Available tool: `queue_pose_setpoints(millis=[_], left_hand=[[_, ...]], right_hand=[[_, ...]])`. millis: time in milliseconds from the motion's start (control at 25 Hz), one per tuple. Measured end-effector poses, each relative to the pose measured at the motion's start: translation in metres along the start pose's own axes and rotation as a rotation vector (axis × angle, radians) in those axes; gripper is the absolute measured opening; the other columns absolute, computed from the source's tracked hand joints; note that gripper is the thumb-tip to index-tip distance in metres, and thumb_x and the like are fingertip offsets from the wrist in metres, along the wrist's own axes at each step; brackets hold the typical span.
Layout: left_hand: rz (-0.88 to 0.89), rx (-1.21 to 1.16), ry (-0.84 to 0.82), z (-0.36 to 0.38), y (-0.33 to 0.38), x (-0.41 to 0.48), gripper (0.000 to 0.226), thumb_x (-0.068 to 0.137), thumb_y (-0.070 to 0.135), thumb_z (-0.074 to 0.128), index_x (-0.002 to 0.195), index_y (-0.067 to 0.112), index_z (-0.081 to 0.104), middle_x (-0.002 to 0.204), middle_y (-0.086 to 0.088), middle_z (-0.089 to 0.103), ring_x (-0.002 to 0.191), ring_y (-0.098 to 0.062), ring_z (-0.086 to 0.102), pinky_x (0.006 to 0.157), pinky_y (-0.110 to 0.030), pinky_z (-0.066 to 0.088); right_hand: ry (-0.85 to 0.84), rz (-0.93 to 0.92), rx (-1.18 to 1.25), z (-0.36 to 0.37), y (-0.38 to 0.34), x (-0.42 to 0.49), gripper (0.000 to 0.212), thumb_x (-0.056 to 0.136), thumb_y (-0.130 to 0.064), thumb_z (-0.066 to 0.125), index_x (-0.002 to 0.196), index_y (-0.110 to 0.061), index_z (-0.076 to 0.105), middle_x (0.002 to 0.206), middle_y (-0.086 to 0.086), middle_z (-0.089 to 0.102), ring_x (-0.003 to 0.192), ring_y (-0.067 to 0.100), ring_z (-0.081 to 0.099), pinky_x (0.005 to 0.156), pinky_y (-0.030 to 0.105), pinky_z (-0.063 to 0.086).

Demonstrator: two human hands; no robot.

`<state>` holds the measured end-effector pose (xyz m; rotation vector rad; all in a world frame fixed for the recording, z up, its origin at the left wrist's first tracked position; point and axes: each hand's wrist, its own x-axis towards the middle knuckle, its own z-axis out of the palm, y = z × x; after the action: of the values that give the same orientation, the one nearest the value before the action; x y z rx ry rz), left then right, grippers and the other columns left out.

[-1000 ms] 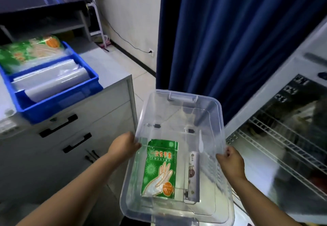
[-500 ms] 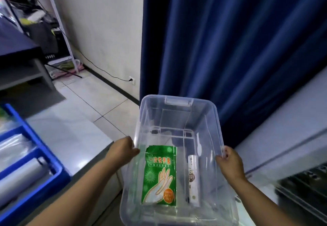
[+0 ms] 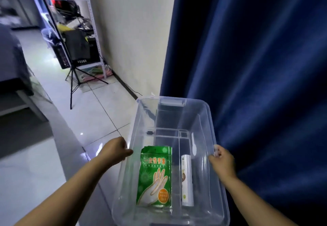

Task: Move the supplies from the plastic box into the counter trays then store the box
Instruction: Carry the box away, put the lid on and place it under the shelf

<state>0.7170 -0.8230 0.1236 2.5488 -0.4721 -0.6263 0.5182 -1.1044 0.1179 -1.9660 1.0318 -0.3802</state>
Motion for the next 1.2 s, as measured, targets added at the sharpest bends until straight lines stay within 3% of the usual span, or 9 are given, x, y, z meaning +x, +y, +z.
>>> queue_pose_setpoints(millis=[120,160,240,440,520,720,960,1120,1200], left_hand=[[-0.114,-0.075,0.075,-0.018,0.005,0.048,0.021,0.074,0.024,0.065,0.066,0.016,0.047,0.063,-0.003,0.069,0.07,-0.024,0.064,0.06,-0.03,0.042],[-0.143,-0.116,0.101,-0.024,0.003,0.061,0.022,0.073,0.023,0.065,0.066,0.016,0.046,0.064,-0.006,0.069,0.071,-0.026,0.065,0.063,-0.032,0.045],[-0.218,-0.184,0.153,-0.033,-0.004,0.084,0.022,0.073,0.02,0.066,0.066,0.015,0.046,0.07,-0.012,0.069,0.074,-0.029,0.066,0.069,-0.037,0.05],[-0.372,-0.204,0.258,-0.066,-0.038,0.151,0.027,0.074,0.021,0.067,0.064,0.018,0.043,0.071,-0.008,0.061,0.07,-0.027,0.058,0.058,-0.03,0.038],[-0.414,-0.236,0.29,-0.087,-0.056,0.192,0.024,0.073,0.022,0.067,0.064,0.019,0.045,0.07,-0.008,0.064,0.071,-0.028,0.062,0.06,-0.03,0.043],[-0.471,-0.339,0.309,-0.151,-0.099,0.288,0.016,0.069,0.024,0.065,0.068,0.015,0.051,0.066,-0.005,0.067,0.069,-0.024,0.066,0.063,-0.029,0.047],[-0.527,-0.425,0.378,-0.237,-0.145,0.382,0.013,0.068,0.024,0.063,0.07,0.015,0.054,0.067,-0.003,0.067,0.066,-0.019,0.068,0.06,-0.028,0.046],[-0.576,-0.44,0.431,-0.28,-0.177,0.431,0.014,0.07,0.024,0.064,0.073,0.015,0.054,0.07,-0.004,0.067,0.069,-0.021,0.067,0.063,-0.03,0.048],[-0.624,-0.449,0.465,-0.298,-0.195,0.455,0.014,0.07,0.023,0.064,0.073,0.014,0.054,0.073,-0.006,0.066,0.07,-0.022,0.067,0.062,-0.031,0.047]], right_hand=[[-0.09,-0.04,-0.005,0.026,-0.029,0.081,0.02,0.078,0.003,0.06,0.092,-0.012,0.063,0.071,0.003,0.049,0.068,0.02,0.047,0.057,0.028,0.037],[-0.104,-0.035,-0.008,0.038,-0.039,0.107,0.032,0.08,0.002,0.06,0.111,-0.007,0.061,0.076,0.003,0.052,0.072,0.02,0.05,0.063,0.027,0.038],[-0.162,-0.069,-0.029,0.068,-0.06,0.148,0.044,0.082,0.003,0.059,0.126,-0.003,0.053,0.074,0.001,0.051,0.074,0.02,0.05,0.071,0.026,0.039],[-0.31,-0.176,-0.053,0.153,-0.121,0.238,0.037,0.08,0.007,0.057,0.116,-0.002,0.058,0.067,0.003,0.046,0.058,0.012,0.043,0.055,0.02,0.039],[-0.353,-0.166,-0.038,0.192,-0.151,0.271,0.037,0.08,0.009,0.056,0.114,-0.004,0.059,0.068,0.006,0.048,0.058,0.014,0.044,0.055,0.023,0.041],[-0.421,-0.192,-0.062,0.281,-0.232,0.345,0.025,0.078,0.005,0.058,0.076,-0.019,0.058,0.067,0.007,0.06,0.056,0.018,0.054,0.048,0.025,0.043],[-0.495,-0.295,-0.127,0.374,-0.327,0.419,0.03,0.08,-0.004,0.06,0.102,-0.024,0.057,0.075,-0.015,0.058,0.065,-0.001,0.055,0.052,0.01,0.041],[-0.553,-0.346,-0.167,0.452,-0.376,0.468,0.039,0.079,-0.003,0.061,0.117,-0.009,0.057,0.074,-0.007,0.055,0.068,0.009,0.054,0.072,0.024,0.043],[-0.616,-0.372,-0.186,0.498,-0.399,0.496,0.037,0.08,-0.004,0.062,0.117,-0.006,0.056,0.076,-0.005,0.055,0.07,0.011,0.053,0.07,0.024,0.04]])
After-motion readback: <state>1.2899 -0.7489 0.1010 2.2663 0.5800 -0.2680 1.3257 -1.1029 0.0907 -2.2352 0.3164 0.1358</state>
